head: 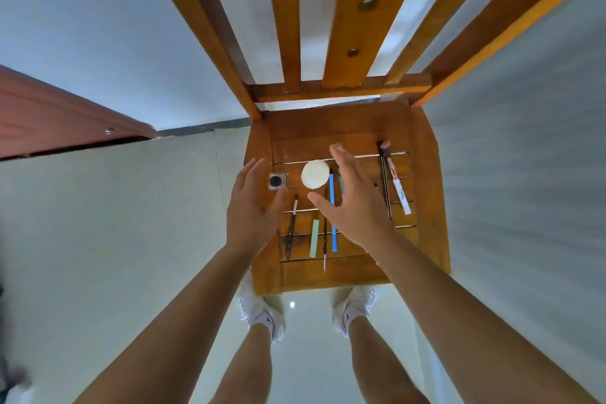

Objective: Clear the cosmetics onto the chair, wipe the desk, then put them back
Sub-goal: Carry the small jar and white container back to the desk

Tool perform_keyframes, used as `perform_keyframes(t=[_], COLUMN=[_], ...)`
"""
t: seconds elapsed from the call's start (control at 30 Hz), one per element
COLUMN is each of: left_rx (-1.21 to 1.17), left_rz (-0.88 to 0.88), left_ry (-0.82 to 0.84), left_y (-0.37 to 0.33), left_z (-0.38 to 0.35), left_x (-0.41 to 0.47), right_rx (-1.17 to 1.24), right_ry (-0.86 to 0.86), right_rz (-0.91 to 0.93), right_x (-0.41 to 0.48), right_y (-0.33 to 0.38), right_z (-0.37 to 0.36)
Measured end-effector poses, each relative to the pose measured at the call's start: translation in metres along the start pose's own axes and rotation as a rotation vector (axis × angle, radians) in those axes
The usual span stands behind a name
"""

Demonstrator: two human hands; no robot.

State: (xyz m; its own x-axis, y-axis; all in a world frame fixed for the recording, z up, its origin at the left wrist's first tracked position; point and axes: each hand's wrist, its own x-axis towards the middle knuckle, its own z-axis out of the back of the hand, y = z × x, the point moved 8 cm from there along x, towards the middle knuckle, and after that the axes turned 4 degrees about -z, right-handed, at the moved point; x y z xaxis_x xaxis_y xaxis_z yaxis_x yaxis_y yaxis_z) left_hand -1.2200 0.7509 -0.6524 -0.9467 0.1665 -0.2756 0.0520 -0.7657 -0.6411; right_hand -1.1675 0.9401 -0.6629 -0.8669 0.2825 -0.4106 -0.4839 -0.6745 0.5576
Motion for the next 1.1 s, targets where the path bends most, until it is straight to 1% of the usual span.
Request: perform_keyframes(t=[0.13,0.23,0.3,0.4,0.5,0.63,0.73,0.8,0.97,1.1], left_rx=[0.002,0.054,0.043,0.017,-0.052,-0.171,-0.245,-0.286,-0.314,-0.294], left_rz=[-0.003,-0.04,-0.02,0.013,-0.006,-0.041,-0.084,-0.14,-0.278,-0.386], left_ry=[0.022,-0.003,-0.02,-0.05,-0.129,-0.219,-0.292,-0.321,-0.395,-0.516], left_y=[0.024,0.029,0.03,0.023,0.002,-0.042,-0.091,-0.129,-0.207,-0.245], left_z=[-0.023,-0.029,-0.027,-0.016,0.016,0.087,0.163,0.218,0.363,0.476], left_x=[0.009,0.011,0.014,0.014,0.008,-0.002,-0.016,-0.029,-0.064,-0.102], right_rx=[-0.018,-0.028,-0.011,0.036,0.051,0.075,0.115,0.13,0.247,0.235], right_ry=[-0.034,-0.062,-0.101,-0.128,-0.196,-0.241,-0.269,-0.309,-0.379,-0.414], right_rz=[0.006,0.023,0.022,0.017,0.048,0.102,0.146,0.21,0.349,0.525], right_x=[0.013,0.017,0.018,0.016,0.007,-0.016,-0.04,-0.059,-0.107,-0.148], right_y=[-0.009,-0.008,-0.006,0.005,0.029,0.079,0.133,0.177,0.293,0.382], right_z=[-0.028,-0.039,-0.04,-0.032,-0.001,0.065,0.128,0.172,0.27,0.325])
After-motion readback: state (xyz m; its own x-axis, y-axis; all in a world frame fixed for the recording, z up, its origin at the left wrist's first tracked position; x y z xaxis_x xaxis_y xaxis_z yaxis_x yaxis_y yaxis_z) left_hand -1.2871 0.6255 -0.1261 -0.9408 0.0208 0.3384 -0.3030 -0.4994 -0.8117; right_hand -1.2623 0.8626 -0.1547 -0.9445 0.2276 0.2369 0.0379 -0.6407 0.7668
